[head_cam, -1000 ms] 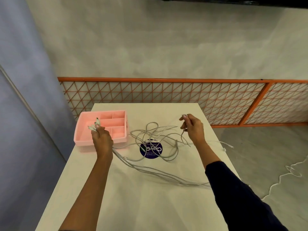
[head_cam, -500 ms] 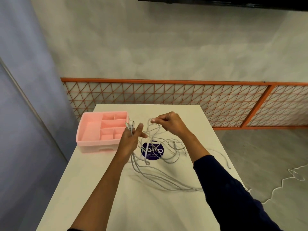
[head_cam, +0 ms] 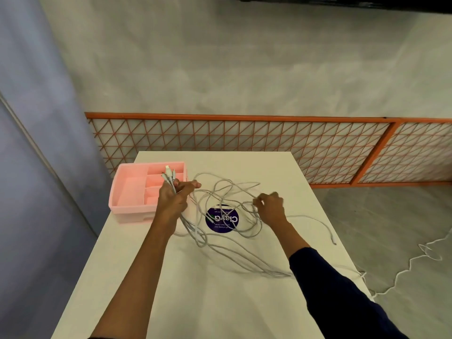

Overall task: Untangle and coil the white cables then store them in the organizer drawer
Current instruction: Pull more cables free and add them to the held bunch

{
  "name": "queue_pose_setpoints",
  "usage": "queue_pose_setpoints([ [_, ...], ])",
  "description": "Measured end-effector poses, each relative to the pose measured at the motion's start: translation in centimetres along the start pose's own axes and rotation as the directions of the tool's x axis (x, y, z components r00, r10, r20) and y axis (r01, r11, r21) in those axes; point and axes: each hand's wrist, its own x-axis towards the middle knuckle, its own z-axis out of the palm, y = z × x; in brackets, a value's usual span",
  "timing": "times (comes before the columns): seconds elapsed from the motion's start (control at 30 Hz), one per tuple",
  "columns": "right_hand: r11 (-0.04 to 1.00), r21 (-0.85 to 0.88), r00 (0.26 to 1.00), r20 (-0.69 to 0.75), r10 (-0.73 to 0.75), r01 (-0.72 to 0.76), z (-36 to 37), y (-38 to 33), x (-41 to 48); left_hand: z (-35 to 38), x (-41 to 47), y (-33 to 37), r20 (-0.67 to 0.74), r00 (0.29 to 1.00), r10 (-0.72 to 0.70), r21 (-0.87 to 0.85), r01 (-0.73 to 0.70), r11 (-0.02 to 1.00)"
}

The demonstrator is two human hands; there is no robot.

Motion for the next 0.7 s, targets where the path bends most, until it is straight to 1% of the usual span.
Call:
queue_pose_setpoints([
  [0.03,0.997,0.054,0.999,-0.010,0.049,-0.049,0.4,0.9,-0.2,-0.1,0.0,0.2,-0.018,1.000,0.000,0.005,0.000,1.000],
  [0.1,0.969,0.231,0.995,-0.015,0.097,-0.091,0.5,1.6,-0.7,-0.2,-0.1,0.1,-0.028,1.000,-0.015,0.023,0.015,1.000],
  [0.17,0.925,0.375,0.989,-0.098,0.111,-0.067,0.1,1.4,-0.9,0.1,-0.2,-0.2,-0.031,0.999,-0.033,0.022,0.033,0.999],
  [0.23,0.895,0.445,0.972,-0.191,0.134,-0.036,-1.0,0.6,-0.7,0.3,-0.3,-0.5,-0.033,0.998,-0.049,0.011,0.049,0.999],
  [0.33,0.883,0.467,0.961,-0.266,0.081,0.055,-3.5,-0.6,-0.2,0.4,-0.2,-0.6,-0.033,0.998,-0.056,0.007,0.056,0.998],
  [0.43,0.842,0.523,0.962,-0.273,0.021,0.130,-5.4,-1.4,0.3,0.3,-0.1,-0.5,-0.039,0.998,-0.048,0.001,0.048,0.999],
  [0.53,0.814,0.555,0.949,-0.314,0.013,0.173,-6.7,-1.8,0.5,0.3,-0.1,-0.5,-0.032,0.998,-0.046,-0.031,0.045,0.999],
  [0.6,0.826,0.537,0.938,-0.345,0.028,0.173,-7.5,-1.6,0.9,0.1,0.0,-0.6,-0.057,0.998,-0.028,-0.029,0.026,0.999],
  [0.63,0.841,0.520,0.936,-0.348,0.049,0.149,-7.8,-1.2,1.2,-0.2,0.2,-0.5,-0.080,0.997,-0.016,-0.032,0.013,0.999],
  [0.7,0.898,0.436,0.939,-0.327,0.102,0.055,-7.9,-0.3,1.6,-0.6,0.5,-0.5,-0.128,0.992,-0.005,-0.057,-0.003,0.998],
])
